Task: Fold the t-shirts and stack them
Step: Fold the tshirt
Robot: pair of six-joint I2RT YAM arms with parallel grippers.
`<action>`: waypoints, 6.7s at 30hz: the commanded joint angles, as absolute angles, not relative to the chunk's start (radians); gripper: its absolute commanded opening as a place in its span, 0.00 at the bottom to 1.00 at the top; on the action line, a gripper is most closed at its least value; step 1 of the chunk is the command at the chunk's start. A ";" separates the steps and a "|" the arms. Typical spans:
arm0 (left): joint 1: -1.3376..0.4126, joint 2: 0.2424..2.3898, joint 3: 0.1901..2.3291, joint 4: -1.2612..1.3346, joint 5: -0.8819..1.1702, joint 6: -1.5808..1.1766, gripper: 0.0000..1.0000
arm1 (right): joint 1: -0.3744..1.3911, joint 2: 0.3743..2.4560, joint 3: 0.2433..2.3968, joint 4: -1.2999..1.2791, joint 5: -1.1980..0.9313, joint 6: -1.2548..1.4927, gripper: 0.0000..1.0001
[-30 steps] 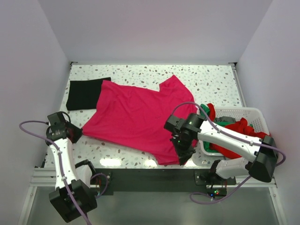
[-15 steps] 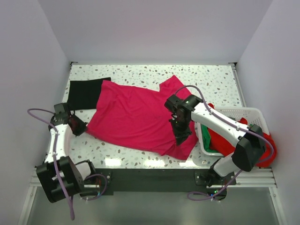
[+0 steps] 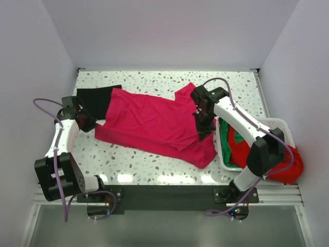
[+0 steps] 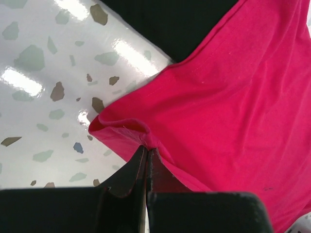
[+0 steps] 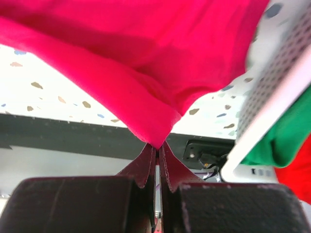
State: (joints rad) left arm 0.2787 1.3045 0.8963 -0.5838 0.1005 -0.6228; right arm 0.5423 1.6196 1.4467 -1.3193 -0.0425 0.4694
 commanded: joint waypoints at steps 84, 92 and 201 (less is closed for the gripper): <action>0.262 1.591 0.796 -0.344 0.003 -0.476 0.00 | 0.437 1.480 1.005 -1.103 -0.143 0.328 0.64; 0.284 1.600 0.818 -0.341 0.015 -0.449 0.00 | 0.440 1.486 0.948 -1.008 -0.132 0.336 0.63; -0.069 1.555 0.680 -0.212 0.086 -0.574 0.50 | 0.548 2.074 1.664 -0.965 -0.184 0.276 0.04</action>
State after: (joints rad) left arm -0.0658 1.5314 0.7300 -0.1696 0.1257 -0.6083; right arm 0.5457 2.0621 1.5913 -0.9241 -0.2070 0.3038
